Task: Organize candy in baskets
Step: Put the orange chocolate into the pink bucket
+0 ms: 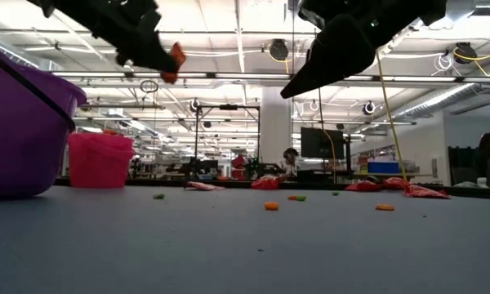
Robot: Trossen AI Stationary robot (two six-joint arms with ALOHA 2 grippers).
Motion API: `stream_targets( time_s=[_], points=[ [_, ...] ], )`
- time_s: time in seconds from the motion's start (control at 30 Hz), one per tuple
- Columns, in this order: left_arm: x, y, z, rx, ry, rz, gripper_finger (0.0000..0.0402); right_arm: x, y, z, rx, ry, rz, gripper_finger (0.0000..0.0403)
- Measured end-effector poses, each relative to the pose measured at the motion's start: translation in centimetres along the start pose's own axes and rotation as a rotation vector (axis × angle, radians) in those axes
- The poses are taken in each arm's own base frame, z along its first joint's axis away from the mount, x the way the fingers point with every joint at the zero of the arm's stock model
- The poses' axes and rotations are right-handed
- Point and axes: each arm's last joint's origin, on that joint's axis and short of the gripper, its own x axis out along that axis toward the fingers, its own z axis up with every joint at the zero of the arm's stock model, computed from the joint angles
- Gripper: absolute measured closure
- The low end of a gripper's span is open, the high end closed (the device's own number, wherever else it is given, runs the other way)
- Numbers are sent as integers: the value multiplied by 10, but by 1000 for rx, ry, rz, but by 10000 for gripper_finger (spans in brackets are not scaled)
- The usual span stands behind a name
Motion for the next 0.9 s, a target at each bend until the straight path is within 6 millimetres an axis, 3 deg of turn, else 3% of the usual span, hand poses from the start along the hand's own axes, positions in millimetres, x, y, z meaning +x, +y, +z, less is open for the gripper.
stream_targets(
  time_s=[0.17,0.5,0.9],
  points=[
    [-10,34,-8,-55,118,200,330,3,-7,0,-23,6,-15,248],
    [-21,84,-1,-149,364,462,329,6,-17,-2,-6,17,-45,248],
    [6,132,-26,-162,676,661,329,7,-16,-1,6,12,33,248]
  ],
)
